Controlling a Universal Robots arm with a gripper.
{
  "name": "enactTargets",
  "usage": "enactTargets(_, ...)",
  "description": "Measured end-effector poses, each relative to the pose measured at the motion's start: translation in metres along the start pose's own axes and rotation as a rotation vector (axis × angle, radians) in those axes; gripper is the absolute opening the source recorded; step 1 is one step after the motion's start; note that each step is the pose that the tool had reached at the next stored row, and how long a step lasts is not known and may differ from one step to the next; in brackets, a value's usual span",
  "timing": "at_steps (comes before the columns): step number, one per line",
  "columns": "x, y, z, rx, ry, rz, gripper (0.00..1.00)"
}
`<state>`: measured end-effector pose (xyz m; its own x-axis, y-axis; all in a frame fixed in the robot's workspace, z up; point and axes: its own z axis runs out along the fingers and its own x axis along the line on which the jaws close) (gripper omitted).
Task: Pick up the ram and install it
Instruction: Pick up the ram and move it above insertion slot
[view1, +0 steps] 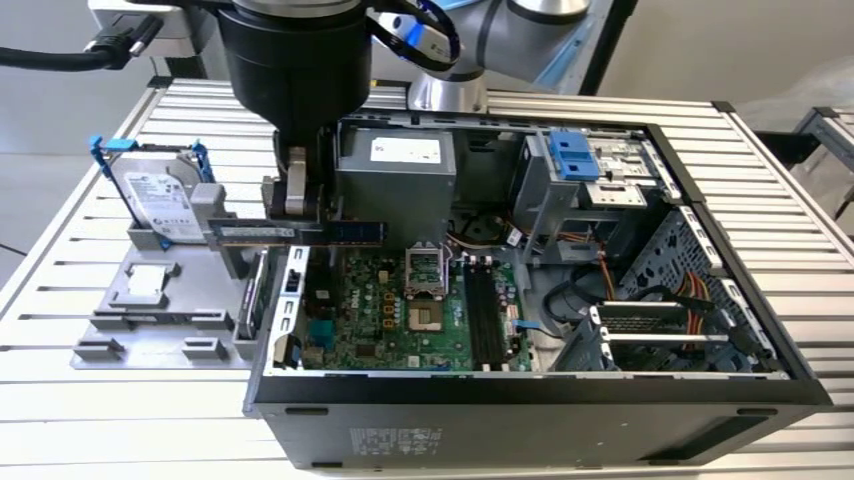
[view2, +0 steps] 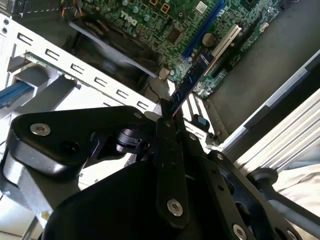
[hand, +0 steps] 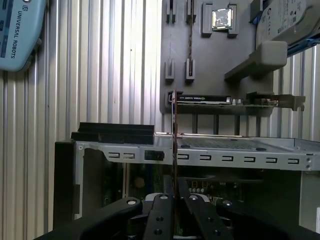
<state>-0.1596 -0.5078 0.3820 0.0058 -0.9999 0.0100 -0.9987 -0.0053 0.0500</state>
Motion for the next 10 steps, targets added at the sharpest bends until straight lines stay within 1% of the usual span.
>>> enactTargets(8,0.0001,-0.0103,-0.0005,-0.0008,0.0000,0.000,0.00)
enactTargets(9,0.0001,-0.0128,-0.0007,-0.0009,0.0001,0.000,0.00)
enactTargets(10,0.0001,-0.0139,-0.0007,-0.0009,0.0001,0.000,0.00)
